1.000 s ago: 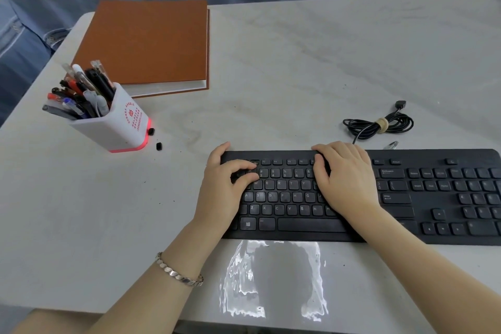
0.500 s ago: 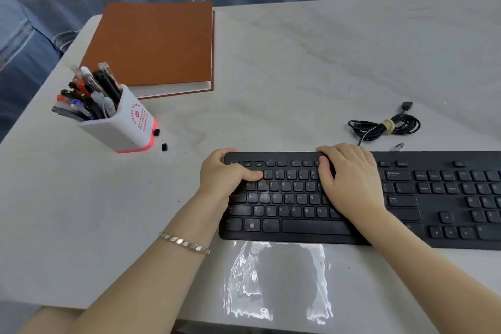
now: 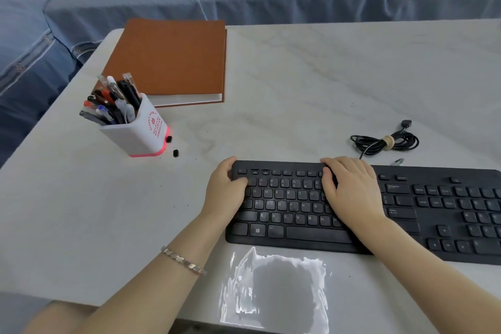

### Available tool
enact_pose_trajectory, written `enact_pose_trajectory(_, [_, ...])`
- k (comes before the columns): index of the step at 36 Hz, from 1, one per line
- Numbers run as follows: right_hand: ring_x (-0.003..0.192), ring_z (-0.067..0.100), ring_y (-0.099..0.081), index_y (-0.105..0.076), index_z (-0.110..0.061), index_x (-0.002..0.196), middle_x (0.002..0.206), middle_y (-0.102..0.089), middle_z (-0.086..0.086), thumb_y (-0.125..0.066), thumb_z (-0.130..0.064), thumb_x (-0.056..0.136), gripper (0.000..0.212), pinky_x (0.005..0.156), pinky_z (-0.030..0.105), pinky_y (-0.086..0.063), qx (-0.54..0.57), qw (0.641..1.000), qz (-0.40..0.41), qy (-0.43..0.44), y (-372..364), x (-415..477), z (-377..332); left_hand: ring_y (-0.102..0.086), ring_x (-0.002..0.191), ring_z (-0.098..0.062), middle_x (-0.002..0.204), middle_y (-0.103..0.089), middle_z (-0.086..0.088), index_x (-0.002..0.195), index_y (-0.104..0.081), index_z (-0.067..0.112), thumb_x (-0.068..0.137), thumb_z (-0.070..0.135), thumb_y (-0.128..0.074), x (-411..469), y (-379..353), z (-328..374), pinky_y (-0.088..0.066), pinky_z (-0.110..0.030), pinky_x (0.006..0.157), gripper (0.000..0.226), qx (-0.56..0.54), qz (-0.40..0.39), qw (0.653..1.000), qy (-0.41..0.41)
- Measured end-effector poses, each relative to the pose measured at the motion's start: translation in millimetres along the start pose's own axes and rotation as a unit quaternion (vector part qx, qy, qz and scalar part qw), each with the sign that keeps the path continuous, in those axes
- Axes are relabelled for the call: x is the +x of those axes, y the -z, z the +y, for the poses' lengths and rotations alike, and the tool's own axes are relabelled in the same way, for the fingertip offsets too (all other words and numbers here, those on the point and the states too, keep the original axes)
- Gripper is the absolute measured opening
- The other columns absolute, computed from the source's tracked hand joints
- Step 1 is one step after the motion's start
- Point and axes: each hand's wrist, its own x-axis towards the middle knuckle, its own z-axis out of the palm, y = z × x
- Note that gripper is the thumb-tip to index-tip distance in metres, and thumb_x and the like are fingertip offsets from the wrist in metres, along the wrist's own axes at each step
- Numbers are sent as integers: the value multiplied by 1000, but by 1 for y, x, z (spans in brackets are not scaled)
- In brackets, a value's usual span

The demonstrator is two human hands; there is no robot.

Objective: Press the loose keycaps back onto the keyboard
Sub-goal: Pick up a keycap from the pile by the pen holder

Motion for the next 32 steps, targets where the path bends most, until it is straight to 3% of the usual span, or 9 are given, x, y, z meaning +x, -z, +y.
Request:
enact_pose_trajectory(2, [80, 31, -61, -70, -7, 95, 86, -68, 6, -35, -27, 86, 42, 85, 33, -30, 3, 1000, -13, -2, 3, 1, -2, -49, 111, -7, 124, -53, 6, 129, -53, 13, 92, 1, -48, -3, 14, -4, -32, -16, 94, 40, 47, 41, 997, -49])
enact_pose_trajectory(4, [83, 31, -62, -70, -6, 96, 88, -68, 7, -35, -26, 85, 41, 86, 33, -30, 10, 1000, -28, -2, 6, 2, -7, -40, 126, -12, 136, -47, 0, 132, -50, 9, 91, -3, -43, 1, 32, -11, -24, -17, 103, 43, 124, 93, 983, -100])
enact_pose_trajectory(8, [95, 32, -59, -67, -6, 105, 100, -67, 8, -51, -12, 85, 27, 91, 37, -36, 55, 995, -86, 11, 8, 6, -26, -32, 137, -27, 151, -33, -9, 136, -45, 4, 93, -2, -40, 27, 68, -24, -29, -40, 110, 44, 272, 169, 940, -122])
enact_pose_trajectory(11, [108, 26, -52, -65, -9, 111, 111, -62, 5, -56, -8, 87, 26, 97, 27, -27, 89, 987, -132, 17, 8, 10, -43, -49, 114, -35, 131, -52, -15, 122, -53, 0, 93, 1, -41, 43, 85, -29, -42, -46, 90, 31, 316, 160, 928, -119])
enact_pose_trajectory(14, [112, 21, -49, -65, -10, 113, 114, -59, 4, -55, -9, 88, 27, 100, 25, -27, 116, 981, -153, 34, 7, 15, -63, -48, 80, -30, 85, -58, -11, 79, -57, 1, 87, 0, -47, 53, 91, -36, -40, -38, 67, 13, 316, 142, 928, -140])
enact_pose_trajectory(20, [115, 17, -44, -66, -10, 111, 115, -57, 2, -51, -9, 91, 25, 95, 12, -24, 165, 967, -174, 81, -3, 31, -105, -52, 85, -26, 86, -61, -8, 79, -65, 0, 86, -4, -51, 46, 99, -42, -42, -35, 72, 16, 309, 95, 933, -160])
enact_pose_trajectory(23, [119, 17, -43, -65, -10, 113, 119, -57, 3, -49, -7, 91, 27, 94, 10, -22, 181, 958, -192, 114, -15, 44, -130, -51, 77, -22, 78, -59, -5, 73, -57, 10, 88, 0, -52, 35, 106, -42, -46, -42, 73, 18, 244, 105, 951, -157])
enact_pose_trajectory(27, [124, 14, -39, -59, -13, 122, 130, -51, -1, -43, -8, 94, 33, 97, 13, -23, 181, 938, -254, 150, -37, 66, -167, -60, 84, -12, 90, -66, 3, 94, -67, 14, 88, 4, -60, 16, 124, -30, -45, -18, 77, 14, 41, 152, 986, -59])
enact_pose_trajectory(32, [131, 18, -34, -47, -14, 133, 141, -42, 2, -42, -7, 94, 40, 104, 20, -20, 151, 924, -301, 184, -68, 94, -211, -67, 84, -11, 90, -72, 4, 84, -70, 18, 91, 1, -54, 8, 149, -30, -50, -21, 81, 25, -177, 133, 973, 64])
